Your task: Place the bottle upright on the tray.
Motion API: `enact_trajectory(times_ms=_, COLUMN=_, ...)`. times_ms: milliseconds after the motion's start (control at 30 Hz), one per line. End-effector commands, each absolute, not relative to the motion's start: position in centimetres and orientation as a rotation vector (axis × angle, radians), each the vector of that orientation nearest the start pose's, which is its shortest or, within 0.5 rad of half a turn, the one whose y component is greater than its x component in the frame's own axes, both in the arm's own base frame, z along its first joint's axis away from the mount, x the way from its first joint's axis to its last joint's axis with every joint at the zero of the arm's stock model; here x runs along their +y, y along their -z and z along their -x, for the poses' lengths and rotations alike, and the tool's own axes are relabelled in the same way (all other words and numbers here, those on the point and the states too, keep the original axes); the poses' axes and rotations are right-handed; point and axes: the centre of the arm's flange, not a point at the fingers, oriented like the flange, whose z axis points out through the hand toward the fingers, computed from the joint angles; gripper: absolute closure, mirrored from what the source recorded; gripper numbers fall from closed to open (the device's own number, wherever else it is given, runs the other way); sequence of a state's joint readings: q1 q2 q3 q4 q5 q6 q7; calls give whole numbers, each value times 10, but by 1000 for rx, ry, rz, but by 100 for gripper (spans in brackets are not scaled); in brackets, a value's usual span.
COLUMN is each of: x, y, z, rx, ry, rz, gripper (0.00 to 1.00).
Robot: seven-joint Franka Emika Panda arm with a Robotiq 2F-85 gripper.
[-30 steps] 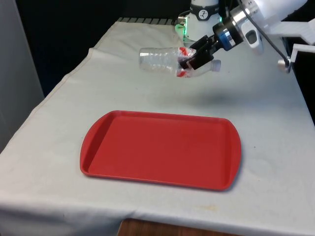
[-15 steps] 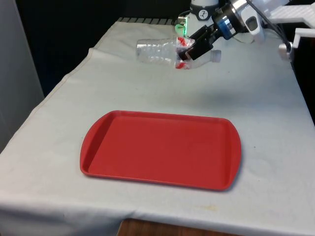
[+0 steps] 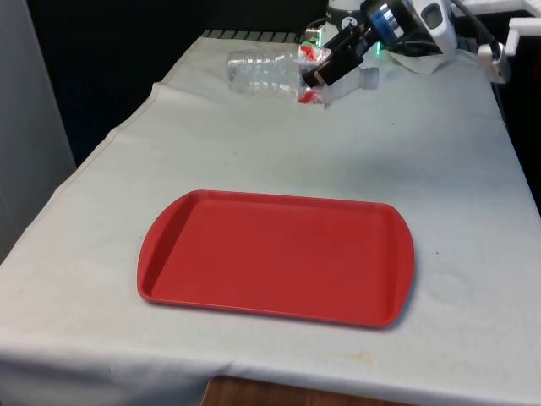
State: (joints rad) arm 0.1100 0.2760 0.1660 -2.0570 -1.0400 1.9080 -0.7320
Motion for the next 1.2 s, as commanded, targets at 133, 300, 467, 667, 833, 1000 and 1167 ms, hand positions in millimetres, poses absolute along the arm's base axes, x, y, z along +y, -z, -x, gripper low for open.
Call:
enact_trajectory(times_ms=133, x=88, y=-311, z=-561, rx=1665, ry=680, rz=-1629, gripper=100)
enact_trajectory(times_ms=300, x=84, y=-329, z=-566, rx=1674, ry=676, rz=-1645, gripper=100)
enact_trajectory(times_ms=467, x=82, y=-338, z=-569, rx=1670, ry=673, rz=-1648, gripper=100)
enact_trajectory(times_ms=667, x=78, y=-358, z=-574, rx=1679, ry=670, rz=-1665, gripper=100)
enact_trajectory(times_ms=833, x=76, y=-369, z=-576, rx=1680, ry=669, rz=-1669, gripper=100)
enact_trajectory(times_ms=1000, x=74, y=-384, z=-580, rx=1683, ry=667, rz=-1680, gripper=100)
enact_trajectory(times_ms=1167, x=72, y=-394, z=-584, rx=1685, ry=664, rz=-1688, gripper=100)
